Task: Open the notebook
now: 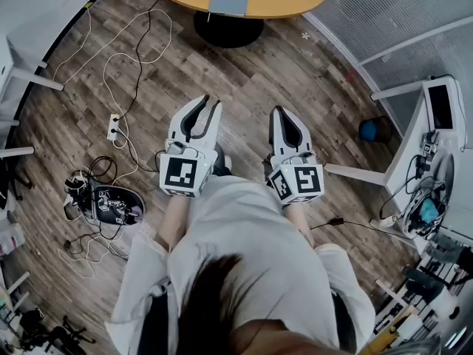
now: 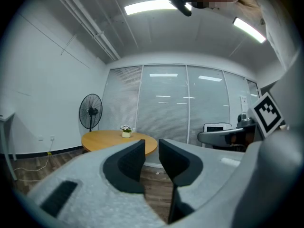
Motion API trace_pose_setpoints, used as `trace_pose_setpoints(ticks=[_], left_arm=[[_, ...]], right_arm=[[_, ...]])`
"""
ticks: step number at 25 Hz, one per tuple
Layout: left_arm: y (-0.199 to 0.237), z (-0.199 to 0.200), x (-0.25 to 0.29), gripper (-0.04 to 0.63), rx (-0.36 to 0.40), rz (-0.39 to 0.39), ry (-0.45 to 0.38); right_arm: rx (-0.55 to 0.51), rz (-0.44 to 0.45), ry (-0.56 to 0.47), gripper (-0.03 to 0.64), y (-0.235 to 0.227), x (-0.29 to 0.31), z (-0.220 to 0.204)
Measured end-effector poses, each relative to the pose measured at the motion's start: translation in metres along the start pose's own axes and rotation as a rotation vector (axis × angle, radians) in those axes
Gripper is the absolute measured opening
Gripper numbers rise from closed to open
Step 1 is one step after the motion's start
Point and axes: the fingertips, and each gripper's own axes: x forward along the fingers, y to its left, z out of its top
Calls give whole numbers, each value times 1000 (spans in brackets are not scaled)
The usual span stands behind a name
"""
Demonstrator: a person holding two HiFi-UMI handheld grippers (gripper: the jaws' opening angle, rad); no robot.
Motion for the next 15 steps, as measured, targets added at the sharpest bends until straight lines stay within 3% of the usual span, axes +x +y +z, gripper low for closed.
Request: trace_pose_setpoints(ticks=[7, 15], left_arm=[[28, 2, 36, 95, -8, -3, 0], [97, 23, 107, 94, 4, -39, -16]], right_arm=[[10, -30, -3, 2, -16, 35, 3], [10, -45, -15, 2, -25, 131, 24]])
